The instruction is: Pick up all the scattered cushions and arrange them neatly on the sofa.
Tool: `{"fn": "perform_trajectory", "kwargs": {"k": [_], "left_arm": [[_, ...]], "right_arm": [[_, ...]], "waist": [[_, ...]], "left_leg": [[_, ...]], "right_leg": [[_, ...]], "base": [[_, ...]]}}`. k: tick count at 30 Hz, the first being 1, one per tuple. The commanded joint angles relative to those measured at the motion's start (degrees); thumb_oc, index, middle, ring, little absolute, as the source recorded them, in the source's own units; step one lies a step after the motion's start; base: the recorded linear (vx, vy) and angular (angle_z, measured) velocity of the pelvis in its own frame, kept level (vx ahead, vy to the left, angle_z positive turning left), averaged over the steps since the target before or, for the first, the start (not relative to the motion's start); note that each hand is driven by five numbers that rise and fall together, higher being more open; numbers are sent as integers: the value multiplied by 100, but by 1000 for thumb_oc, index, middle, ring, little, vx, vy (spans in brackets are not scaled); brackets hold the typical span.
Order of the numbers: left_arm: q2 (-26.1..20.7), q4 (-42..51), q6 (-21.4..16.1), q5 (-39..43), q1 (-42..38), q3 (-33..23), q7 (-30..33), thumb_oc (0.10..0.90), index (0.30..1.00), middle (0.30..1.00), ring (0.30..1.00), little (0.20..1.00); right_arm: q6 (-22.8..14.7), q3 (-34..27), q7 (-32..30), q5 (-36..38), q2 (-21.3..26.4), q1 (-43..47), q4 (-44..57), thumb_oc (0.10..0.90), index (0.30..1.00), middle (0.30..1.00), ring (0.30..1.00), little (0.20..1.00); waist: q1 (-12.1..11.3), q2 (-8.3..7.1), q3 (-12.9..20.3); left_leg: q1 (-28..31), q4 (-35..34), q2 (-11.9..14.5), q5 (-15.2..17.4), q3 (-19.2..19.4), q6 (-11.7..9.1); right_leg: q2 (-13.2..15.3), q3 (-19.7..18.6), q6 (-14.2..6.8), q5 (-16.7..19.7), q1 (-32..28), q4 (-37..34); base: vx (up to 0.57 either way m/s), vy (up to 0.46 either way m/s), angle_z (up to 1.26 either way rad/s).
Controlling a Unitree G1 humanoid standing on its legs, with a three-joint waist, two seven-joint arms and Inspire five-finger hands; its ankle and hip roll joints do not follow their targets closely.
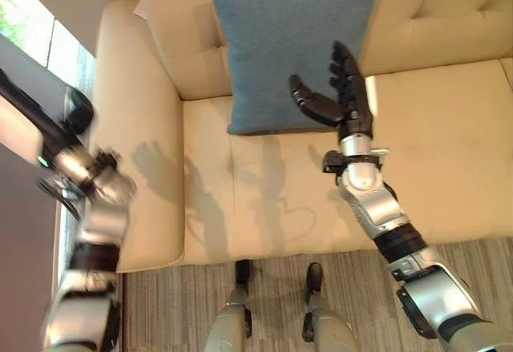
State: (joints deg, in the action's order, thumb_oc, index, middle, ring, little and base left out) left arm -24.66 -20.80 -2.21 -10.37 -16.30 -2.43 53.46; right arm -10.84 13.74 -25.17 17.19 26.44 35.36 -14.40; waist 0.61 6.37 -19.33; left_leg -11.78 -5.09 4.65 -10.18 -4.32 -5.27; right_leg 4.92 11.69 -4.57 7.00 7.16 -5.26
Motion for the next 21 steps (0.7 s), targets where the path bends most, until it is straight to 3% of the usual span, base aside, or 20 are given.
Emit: {"fn": "perform_trajectory", "kwargs": {"k": [1,4,9,13,15,21], "left_arm": [[-120,-136,-686,-44,883,-9,-551,800,900,900,900,900],[153,-580,-697,274,1688,35,-1098,800,900,900,900,900],[515,-1515,-662,888,2286,74,-1912,800,900,900,900,900],[511,-2008,-896,1513,2349,605,-3118,800,900,900,900,900],[616,-2474,-827,1748,2356,727,-3741,800,900,900,900,900],[780,-3376,-797,1574,1919,1153,-4421,800,900,900,900,900]], "right_arm": [[-748,-717,153,-429,291,-1041,927,800,900,900,900,900],[-709,-1468,155,-609,469,-1937,1046,800,900,900,900,900],[-516,-2391,83,-381,288,-2987,592,800,900,900,900,900],[-483,-2786,-19,116,-53,-3327,66,800,900,900,900,900],[-368,-3019,73,66,-108,-3584,-184,800,900,900,900,900],[-538,-3348,315,797,-557,-3881,-959,800,900,900,900,900]], "waist": [[-20,-399,1024],[-18,-443,1115],[75,-498,1270],[193,-506,1267],[256,-549,1297],[491,-775,1165]], "left_leg": [[731,9,-89,974,204,24],[912,9,-117,1030,185,98],[1144,9,-150,1113,204,213],[1363,9,-217,1214,210,323],[1473,9,-274,1268,225,389],[1585,9,-540,1389,305,553]], "right_leg": [[59,-6,-96,-997,-339,469],[77,65,-137,-1038,-524,514],[137,99,-200,-1094,-685,696],[224,66,-275,-1108,-763,924],[278,43,-313,-1115,-829,960],[559,-149,-515,-927,-696,1187]], "base": [[21,40,24],[8,59,14],[-22,94,0],[-62,166,-8],[-52,182,-5],[-141,206,-5]]}}
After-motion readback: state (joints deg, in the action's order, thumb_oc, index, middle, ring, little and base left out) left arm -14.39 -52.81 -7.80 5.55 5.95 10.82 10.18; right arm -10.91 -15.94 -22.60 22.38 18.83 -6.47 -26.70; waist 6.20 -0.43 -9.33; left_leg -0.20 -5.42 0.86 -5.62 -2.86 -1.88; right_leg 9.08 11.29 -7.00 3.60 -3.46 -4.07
